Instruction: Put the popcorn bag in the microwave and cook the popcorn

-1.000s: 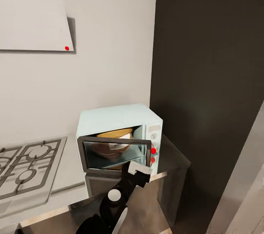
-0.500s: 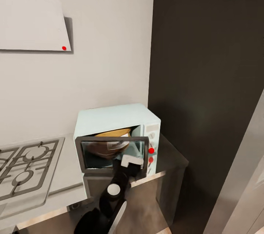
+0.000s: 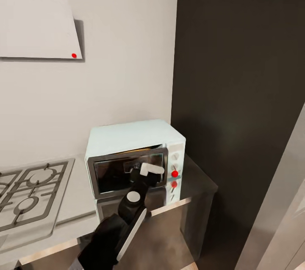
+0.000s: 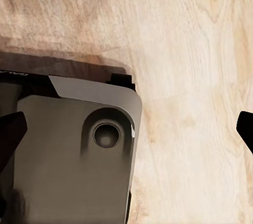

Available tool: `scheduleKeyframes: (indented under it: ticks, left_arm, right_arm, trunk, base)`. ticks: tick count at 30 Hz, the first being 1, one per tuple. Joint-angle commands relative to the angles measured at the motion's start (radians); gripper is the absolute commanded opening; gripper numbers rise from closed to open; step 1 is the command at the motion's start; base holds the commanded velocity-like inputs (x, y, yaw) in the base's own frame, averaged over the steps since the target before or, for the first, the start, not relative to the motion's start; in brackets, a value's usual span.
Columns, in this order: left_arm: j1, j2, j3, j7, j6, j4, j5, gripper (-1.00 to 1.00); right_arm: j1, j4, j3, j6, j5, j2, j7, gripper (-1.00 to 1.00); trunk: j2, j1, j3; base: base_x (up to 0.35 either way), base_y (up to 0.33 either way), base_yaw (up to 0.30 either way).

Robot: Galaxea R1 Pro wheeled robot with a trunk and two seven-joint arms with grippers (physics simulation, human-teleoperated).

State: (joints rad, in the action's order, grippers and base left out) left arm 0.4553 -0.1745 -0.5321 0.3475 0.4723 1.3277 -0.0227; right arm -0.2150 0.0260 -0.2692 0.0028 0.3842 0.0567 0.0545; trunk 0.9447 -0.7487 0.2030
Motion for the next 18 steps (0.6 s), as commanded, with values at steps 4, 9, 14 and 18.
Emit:
scheduleKeyframes:
  ticks: [4,9,14,18]
  left_arm:
    - [0.01,0.0,0.041,0.007,0.003,-0.017,-0.002,1.0]
    - [0.059,0.0,0.048,0.007,-0.001,-0.076,-0.002,1.0]
    - [0.068,0.0,0.05,0.007,-0.003,-0.084,-0.005,1.0]
    - [0.068,0.0,0.053,0.008,-0.002,-0.077,-0.005,1.0]
  right_arm:
    - [-0.001,0.002,-0.008,0.0,0.008,0.001,0.002,1.0]
    - [-0.001,0.002,-0.008,-0.001,0.008,0.001,0.002,1.0]
    - [-0.001,0.002,-0.008,0.0,0.008,0.002,0.002,1.0]
    - [-0.001,0.002,-0.008,-0.001,0.008,0.002,0.002,1.0]
  trunk:
    - [0.001,0.0,0.001]
    - [0.001,0.0,0.001]
    - [0.001,0.0,0.001]
    - [0.001,0.0,0.001]
  base:
    - [0.0,0.0,0.0]
    - [0.0,0.0,0.0]
    - [0.0,0.0,0.0]
    - [-0.008,0.0,0.0]
